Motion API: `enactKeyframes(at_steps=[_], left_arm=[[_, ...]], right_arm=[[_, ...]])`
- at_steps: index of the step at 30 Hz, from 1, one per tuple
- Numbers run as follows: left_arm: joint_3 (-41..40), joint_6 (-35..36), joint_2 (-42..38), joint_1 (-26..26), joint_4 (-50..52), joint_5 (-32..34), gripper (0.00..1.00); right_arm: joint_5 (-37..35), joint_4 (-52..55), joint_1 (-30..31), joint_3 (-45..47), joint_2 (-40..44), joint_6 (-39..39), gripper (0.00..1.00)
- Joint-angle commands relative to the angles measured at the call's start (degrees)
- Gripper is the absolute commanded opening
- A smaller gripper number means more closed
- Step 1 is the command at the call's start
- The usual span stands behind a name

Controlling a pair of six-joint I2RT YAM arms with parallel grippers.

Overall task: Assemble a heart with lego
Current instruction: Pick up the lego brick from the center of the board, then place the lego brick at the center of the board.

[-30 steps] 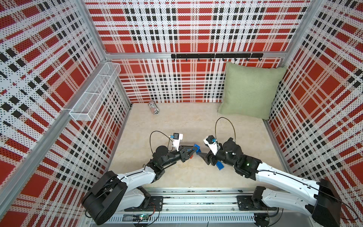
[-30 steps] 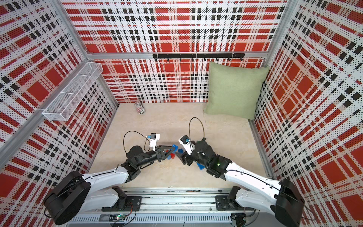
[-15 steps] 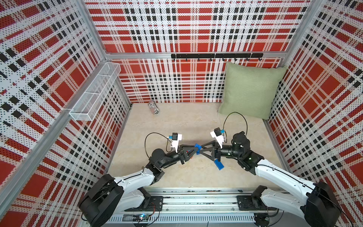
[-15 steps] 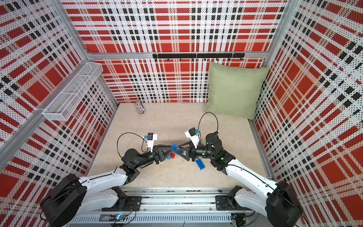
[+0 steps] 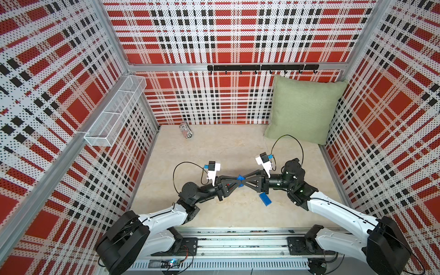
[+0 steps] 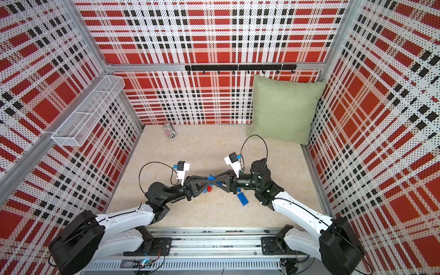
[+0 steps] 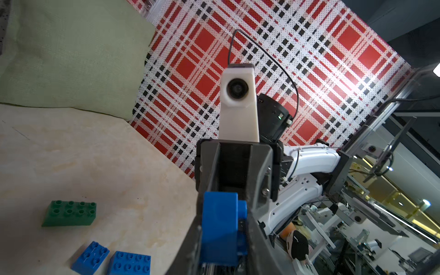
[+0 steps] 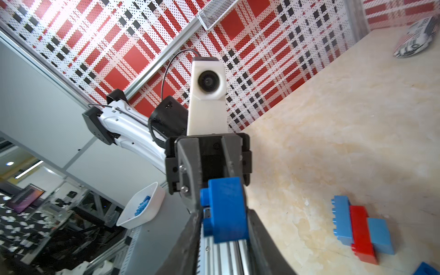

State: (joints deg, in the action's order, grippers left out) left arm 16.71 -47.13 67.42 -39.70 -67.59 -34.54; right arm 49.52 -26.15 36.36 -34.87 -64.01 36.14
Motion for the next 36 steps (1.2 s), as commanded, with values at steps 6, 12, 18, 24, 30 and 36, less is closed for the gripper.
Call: enactKeyframes(at_steps=[6,12,18,24,30,36], left_arm=[[0.6,-0.8,0.3,-0.2,-2.6,-1.5,0.22],[-0.3,-2.2,-1.3,2.0,-1.4,0.0,0.68],[-2.0,-1.4,-9.8,8.5,22.3,13.3,0.76],[1.7,3.9,-9.4,11.4,47.0,28.7,0.77],[-0.4,3.6,-5.0,12.6,46.5,31.2,0.75],[-0.1,5.3,1.9,13.3,42.7,30.6,0.75]], right_arm=[[-0.3,-0.6,0.0,-0.5,0.3,0.0,0.22],[-9.0,13.1,0.0,-3.3,1.6,-9.0,0.19],[-31.2,27.7,2.1,-4.5,1.2,-18.6,0.2],[-56.9,31.9,15.4,-7.2,-8.4,-22.5,0.18],[-68.6,30.6,27.2,-8.7,-18.0,-21.6,0.18],[-69.2,28.3,30.9,-10.2,-25.3,-18.8,0.18]])
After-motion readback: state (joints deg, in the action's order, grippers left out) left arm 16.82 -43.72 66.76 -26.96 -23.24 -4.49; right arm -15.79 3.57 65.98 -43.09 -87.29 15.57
